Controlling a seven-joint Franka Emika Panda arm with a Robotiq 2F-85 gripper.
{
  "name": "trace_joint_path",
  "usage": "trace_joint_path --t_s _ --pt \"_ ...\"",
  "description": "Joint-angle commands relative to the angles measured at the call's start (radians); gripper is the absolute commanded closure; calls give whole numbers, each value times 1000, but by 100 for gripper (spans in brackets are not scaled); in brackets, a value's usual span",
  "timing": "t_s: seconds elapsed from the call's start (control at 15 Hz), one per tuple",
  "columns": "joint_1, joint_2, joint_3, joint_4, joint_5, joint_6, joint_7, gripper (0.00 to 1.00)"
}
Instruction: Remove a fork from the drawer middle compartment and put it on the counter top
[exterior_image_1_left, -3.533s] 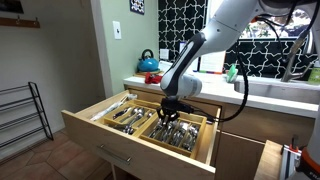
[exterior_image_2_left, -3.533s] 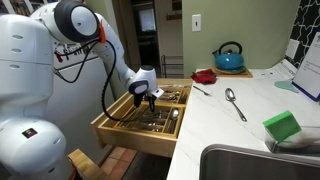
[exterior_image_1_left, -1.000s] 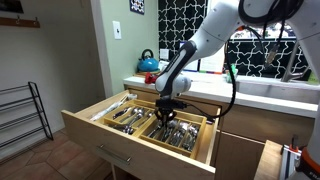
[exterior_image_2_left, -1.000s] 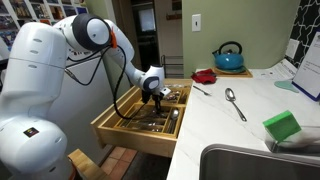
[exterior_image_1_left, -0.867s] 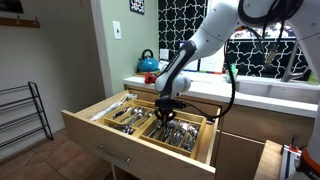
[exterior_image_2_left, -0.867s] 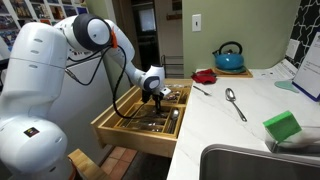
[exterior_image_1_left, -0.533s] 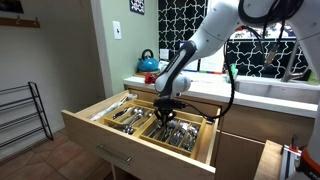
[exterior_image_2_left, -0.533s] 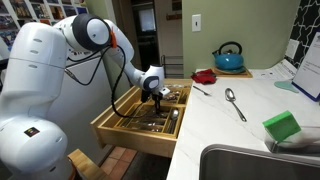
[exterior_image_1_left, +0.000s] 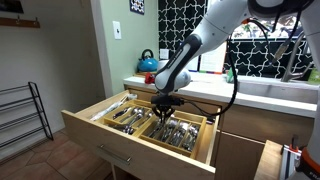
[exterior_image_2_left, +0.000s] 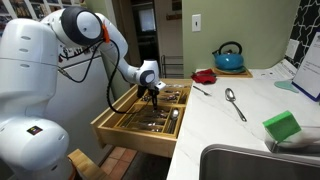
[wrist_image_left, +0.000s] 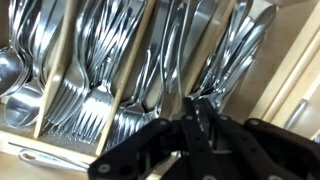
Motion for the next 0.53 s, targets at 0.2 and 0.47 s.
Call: trace_joint_path --t_s 0.2,0.47 --pt "13 -79 -5 -45 -90 -50 71 96" --pt "-7 -60 9 -33 -84 -76 52 93"
